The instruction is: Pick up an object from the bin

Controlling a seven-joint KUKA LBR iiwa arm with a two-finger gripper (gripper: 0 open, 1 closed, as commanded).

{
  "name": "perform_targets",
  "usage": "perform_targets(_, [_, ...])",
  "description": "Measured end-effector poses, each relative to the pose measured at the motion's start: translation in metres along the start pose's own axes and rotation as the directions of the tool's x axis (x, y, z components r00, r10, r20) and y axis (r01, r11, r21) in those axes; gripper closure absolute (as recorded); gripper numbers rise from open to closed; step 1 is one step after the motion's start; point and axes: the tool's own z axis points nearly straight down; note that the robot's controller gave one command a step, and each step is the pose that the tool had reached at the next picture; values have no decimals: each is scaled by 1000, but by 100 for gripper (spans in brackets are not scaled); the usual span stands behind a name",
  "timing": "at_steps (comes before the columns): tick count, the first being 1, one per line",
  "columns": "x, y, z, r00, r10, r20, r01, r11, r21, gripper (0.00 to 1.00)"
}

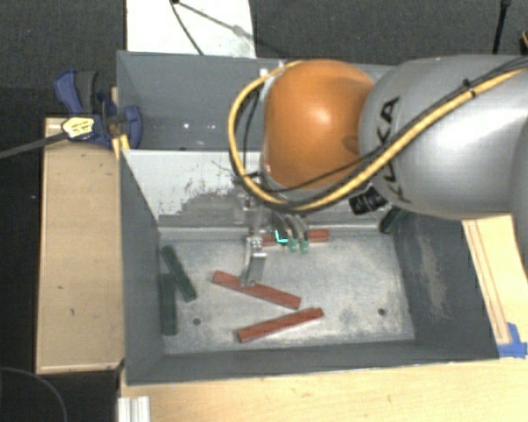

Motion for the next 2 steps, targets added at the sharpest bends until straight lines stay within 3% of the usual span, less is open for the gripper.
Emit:
perform_targets(1, [3, -3, 148, 999, 47, 0, -47, 999, 1, 0])
perform_targets(2, [1, -2, 144, 998, 56, 7, -56, 998, -2, 100])
